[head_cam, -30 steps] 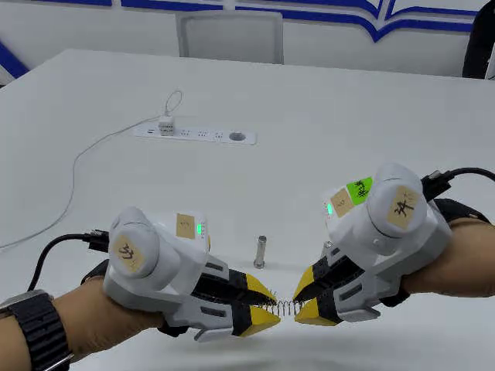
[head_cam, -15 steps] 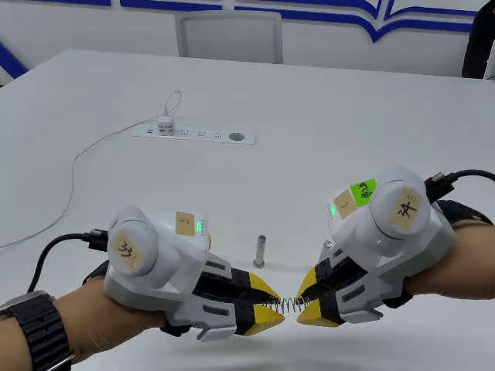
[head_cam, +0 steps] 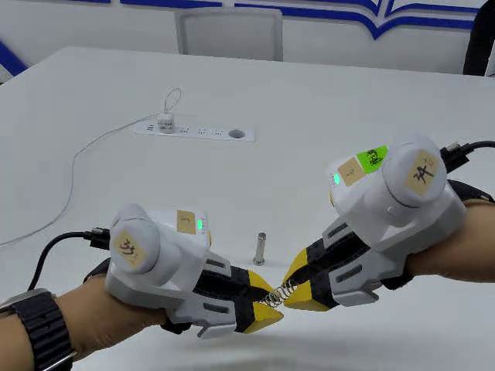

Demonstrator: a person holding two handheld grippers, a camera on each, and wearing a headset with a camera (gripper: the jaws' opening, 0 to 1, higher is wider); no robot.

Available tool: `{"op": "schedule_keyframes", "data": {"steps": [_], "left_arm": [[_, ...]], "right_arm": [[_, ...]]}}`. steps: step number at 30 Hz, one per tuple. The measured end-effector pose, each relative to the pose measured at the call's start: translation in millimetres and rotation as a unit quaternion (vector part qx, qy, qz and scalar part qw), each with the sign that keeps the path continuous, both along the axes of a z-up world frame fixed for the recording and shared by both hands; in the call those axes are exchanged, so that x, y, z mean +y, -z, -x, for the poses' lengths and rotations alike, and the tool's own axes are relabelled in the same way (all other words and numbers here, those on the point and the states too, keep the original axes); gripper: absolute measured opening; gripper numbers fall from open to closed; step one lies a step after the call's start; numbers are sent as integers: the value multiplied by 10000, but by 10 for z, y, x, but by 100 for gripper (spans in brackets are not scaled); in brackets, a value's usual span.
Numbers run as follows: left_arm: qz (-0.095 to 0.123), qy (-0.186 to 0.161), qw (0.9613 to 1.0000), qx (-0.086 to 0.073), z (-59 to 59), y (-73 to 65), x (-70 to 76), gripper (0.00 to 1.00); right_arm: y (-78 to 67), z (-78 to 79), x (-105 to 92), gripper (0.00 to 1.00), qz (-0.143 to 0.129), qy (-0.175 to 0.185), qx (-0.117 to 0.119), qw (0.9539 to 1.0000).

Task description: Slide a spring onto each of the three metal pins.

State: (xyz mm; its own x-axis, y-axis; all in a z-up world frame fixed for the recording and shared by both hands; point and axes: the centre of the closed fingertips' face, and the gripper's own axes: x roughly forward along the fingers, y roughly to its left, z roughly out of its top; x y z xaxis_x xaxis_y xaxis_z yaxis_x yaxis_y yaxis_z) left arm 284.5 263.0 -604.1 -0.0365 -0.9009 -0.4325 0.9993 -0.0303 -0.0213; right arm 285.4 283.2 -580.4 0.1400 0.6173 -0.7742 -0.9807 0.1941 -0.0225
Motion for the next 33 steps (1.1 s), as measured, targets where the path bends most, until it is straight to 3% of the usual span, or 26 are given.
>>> {"op": "schedule_keyframes", "data": {"steps": [23,33], "left_arm": [[1,-8,9999,107,29,46,-49,12],[59,-98,9997,214,34,13,-43,19]], "right_arm": [[5,14,41,12,73,-32,18,10000],[-38,-13,6,12,130,-31,12,9999]]}}
